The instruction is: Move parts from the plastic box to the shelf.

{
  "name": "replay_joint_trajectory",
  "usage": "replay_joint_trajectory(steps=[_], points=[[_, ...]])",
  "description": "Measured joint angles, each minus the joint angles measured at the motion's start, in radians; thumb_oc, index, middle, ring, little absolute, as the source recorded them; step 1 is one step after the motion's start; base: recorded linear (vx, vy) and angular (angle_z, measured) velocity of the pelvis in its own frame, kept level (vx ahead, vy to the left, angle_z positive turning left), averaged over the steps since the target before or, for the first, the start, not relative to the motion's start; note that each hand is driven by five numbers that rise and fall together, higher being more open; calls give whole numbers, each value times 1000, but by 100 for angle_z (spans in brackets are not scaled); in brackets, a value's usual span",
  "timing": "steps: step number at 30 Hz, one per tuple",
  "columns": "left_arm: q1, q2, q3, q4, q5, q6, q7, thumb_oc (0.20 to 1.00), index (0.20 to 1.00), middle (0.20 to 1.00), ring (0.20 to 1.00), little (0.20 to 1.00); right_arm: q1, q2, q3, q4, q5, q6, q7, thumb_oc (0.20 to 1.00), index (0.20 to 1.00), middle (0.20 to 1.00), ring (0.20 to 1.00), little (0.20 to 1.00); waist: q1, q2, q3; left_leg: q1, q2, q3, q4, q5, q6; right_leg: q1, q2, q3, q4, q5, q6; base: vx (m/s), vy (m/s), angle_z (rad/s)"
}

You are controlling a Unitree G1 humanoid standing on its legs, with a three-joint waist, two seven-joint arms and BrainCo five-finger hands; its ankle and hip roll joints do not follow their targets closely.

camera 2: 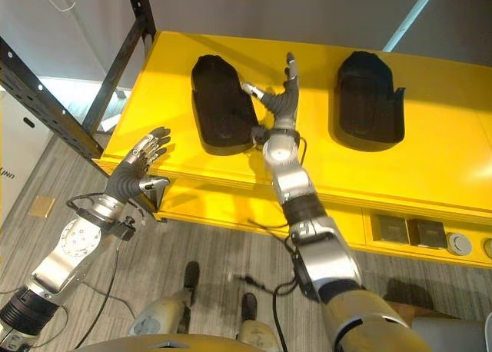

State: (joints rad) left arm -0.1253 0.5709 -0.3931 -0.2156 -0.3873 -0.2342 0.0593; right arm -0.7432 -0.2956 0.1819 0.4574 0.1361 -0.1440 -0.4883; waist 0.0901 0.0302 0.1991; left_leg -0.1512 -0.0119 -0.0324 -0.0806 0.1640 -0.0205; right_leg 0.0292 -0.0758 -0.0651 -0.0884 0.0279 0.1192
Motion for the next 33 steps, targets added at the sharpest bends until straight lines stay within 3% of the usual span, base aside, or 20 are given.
replay_joint_trajectory(steps=[2,4,9,11,19,21,26,28,33], points=[[12,-2,9,-4,11,5,-1,1000,1000,1000,1000,1000,146,11,-8,-209,71,-9,35,1000,1000,1000,1000,1000,-8,0,0,0,0,2,0,1,1,2,1,-1,6,1,-2,12,-15,4],[64,-1,68,-6,29,15,1,1000,1000,1000,1000,1000,319,11,25,-386,111,-60,97,1000,1000,1000,1000,1000,-16,0,0,12,-1,4,0,-5,2,10,-3,1,3,-1,-3,35,-21,-7],[137,-4,155,-8,59,18,1,1000,1000,1000,1000,1000,448,-8,40,-395,225,-60,199,1000,1000,1000,1000,1000,-50,3,-3,36,3,5,0,-10,1,35,2,1,1,-5,-7,11,-20,-2],[176,-39,183,-7,75,19,2,1000,1000,1000,1000,1000,456,-33,39,-350,285,-60,259,1000,1000,1000,1000,1000,-53,3,-7,48,6,8,-1,-11,1,45,4,4,4,-3,-8,7,-25,-5],[187,-46,196,-7,100,20,3,1000,1000,1000,1000,1000,472,-34,12,-334,375,-60,313,1000,1000,1000,1000,1000,-61,7,-42,49,12,9,-6,-14,7,45,9,6,6,-3,-12,0,-1,0],[170,-31,202,-8,167,21,9,1000,1000,1000,1000,1000,534,-35,-19,-421,389,-61,341,1000,1000,1000,1000,1000,-66,7,-46,50,12,9,-6,-14,6,46,9,8,6,-3,-12,1,0,2],[142,-21,282,-11,345,19,72,1000,1000,1000,1000,1000,823,-35,-92,-721,429,-106,457,1000,1000,1000,1000,1000,-130,-2,-58,71,15,34,-2,-20,3,55,7,30,6,-5,-12,0,7,-13],[141,-25,291,-9,365,18,81,1000,1000,1000,1000,1000,899,-37,-131,-726,438,-118,492,1000,1000,1000,1000,1000,-177,-11,-71,85,19,50,-6,-28,1,61,7,46,4,-7,-12,4,10,-28],[142,-90,256,14,369,16,58,1000,1000,1000,1000,1000,961,-59,-157,-722,455,-116,536,1000,1000,1000,1000,1000,-241,-8,-95,100,33,92,-6,-42,2,54,14,85,3,-4,-18,-9,-2,-27]])
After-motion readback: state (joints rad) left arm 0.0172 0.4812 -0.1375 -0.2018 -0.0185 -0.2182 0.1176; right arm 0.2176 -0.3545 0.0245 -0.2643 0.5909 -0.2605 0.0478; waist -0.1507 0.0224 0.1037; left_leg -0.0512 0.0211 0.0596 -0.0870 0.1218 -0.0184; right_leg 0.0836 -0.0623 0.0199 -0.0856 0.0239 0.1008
